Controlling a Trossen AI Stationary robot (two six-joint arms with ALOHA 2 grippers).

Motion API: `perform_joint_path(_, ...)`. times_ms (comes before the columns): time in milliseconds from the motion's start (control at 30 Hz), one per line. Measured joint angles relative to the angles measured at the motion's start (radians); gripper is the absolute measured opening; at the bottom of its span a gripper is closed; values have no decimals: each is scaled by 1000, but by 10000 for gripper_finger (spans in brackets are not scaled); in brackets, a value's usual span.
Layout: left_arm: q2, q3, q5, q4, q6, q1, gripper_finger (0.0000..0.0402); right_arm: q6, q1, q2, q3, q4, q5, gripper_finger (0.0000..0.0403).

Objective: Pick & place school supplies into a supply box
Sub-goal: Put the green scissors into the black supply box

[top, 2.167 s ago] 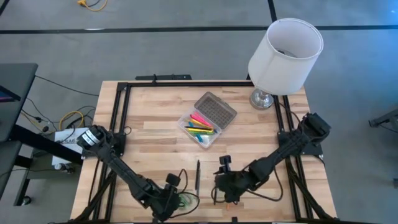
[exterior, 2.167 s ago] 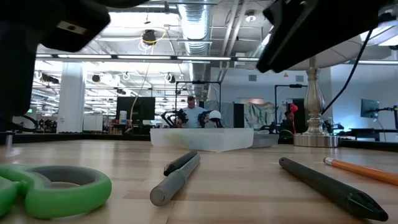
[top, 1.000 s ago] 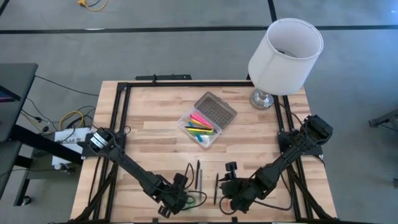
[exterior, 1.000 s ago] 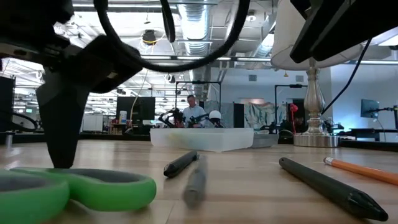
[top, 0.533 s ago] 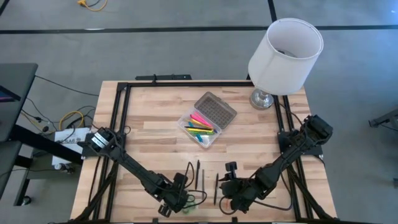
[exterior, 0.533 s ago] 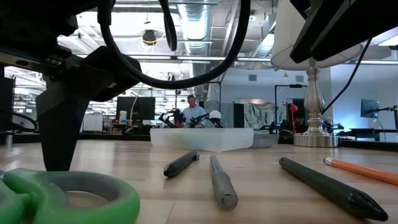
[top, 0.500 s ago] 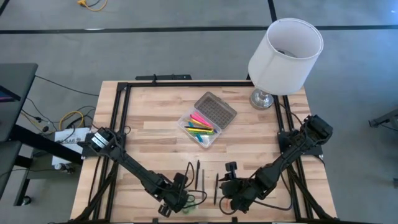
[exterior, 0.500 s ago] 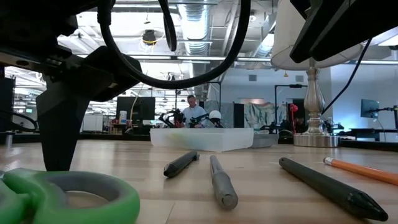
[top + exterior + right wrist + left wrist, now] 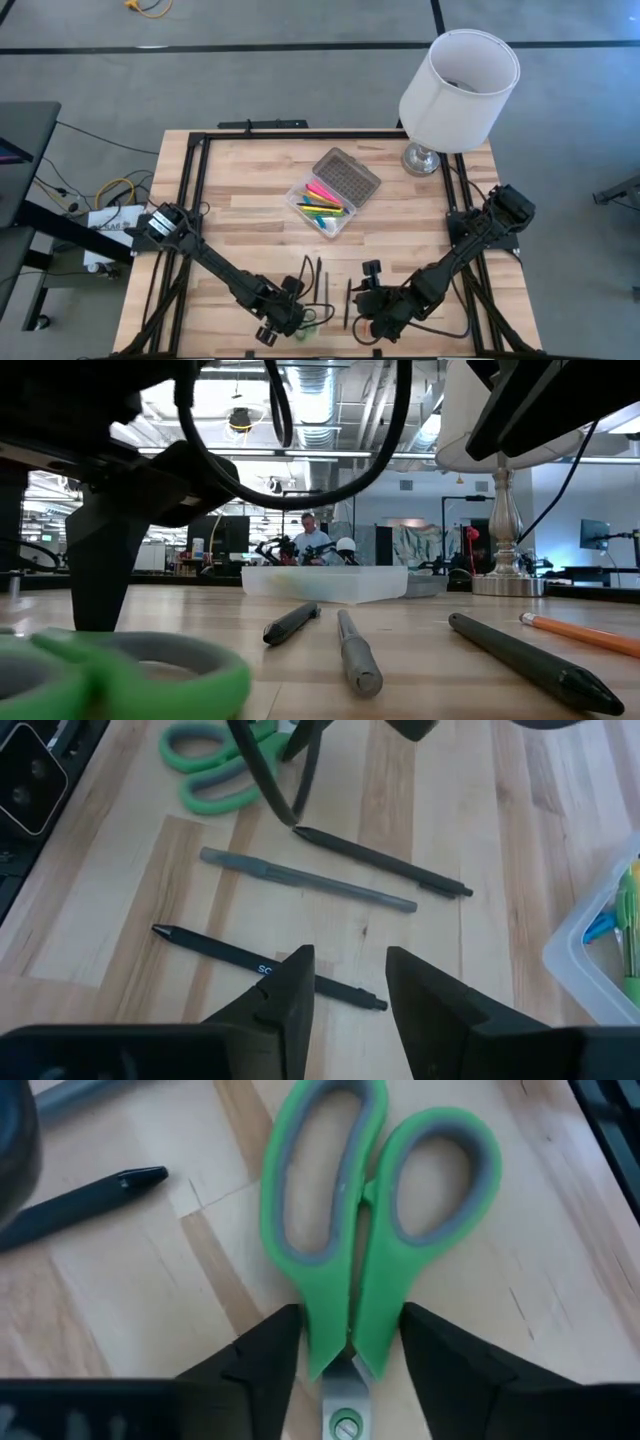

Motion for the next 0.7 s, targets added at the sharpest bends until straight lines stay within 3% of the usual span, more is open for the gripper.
perform_joint_path(233,0,1,16,-25,-5,21,119,19,1,0,0,-4,0,120)
perform_joint_path(700,-1,1,11,-54,-9,25,126,19,1,0,0,-8,-1,120)
